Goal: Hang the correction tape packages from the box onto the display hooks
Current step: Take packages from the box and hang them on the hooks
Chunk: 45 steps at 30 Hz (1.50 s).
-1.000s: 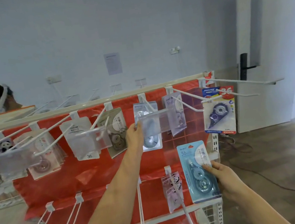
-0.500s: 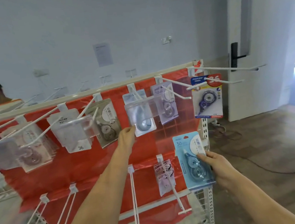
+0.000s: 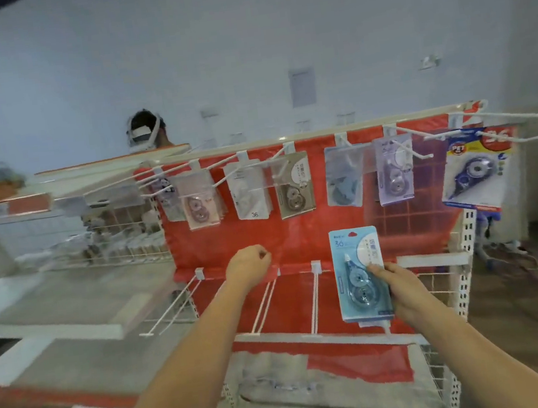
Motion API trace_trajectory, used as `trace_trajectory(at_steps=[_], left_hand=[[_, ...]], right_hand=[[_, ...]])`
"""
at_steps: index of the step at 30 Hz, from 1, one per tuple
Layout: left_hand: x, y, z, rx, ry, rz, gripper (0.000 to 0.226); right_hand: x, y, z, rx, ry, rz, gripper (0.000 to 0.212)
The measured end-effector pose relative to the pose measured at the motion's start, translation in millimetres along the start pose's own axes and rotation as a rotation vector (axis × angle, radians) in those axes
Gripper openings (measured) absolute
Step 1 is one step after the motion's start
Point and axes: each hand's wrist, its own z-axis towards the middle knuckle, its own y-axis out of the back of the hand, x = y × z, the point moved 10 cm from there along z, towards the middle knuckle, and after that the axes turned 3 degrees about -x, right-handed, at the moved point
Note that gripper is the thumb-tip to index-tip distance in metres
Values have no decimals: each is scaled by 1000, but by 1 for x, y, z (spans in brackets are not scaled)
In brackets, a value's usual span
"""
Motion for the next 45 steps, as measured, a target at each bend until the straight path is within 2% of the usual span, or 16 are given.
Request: trace_trajectory(at_steps=[7,14,18,21,25,30,39,45], left_hand=[[48,51,-45,-112,8,159,28],[70,62,-65,-119,-95,199,27],[84,37,-81,-45,-177,180,30],[88,9,-96,50,-243,160,29],[90,-32,-118,152,-332,147,29],[102,-96,-131,301,-364,166,26],[125,-190,-113,403,-447,353,33],[127,-228,-100,390,-444,303,33]], right_hand=[[-1,-77,-33,106,46,7,13],[-11,-110,-55,63,66,24,6],[-45,-115,-68,0,55,-21,12],[-85,-107,-79,-61,13,-47,6],[-135,-86,-99,-154,-48,-54,14],[-192,-69,-114,-194,-115,-67,20],[-237,-39,-70,-319,-173,-157,15],[-241,-21,-25,-322,-150,-147,12]])
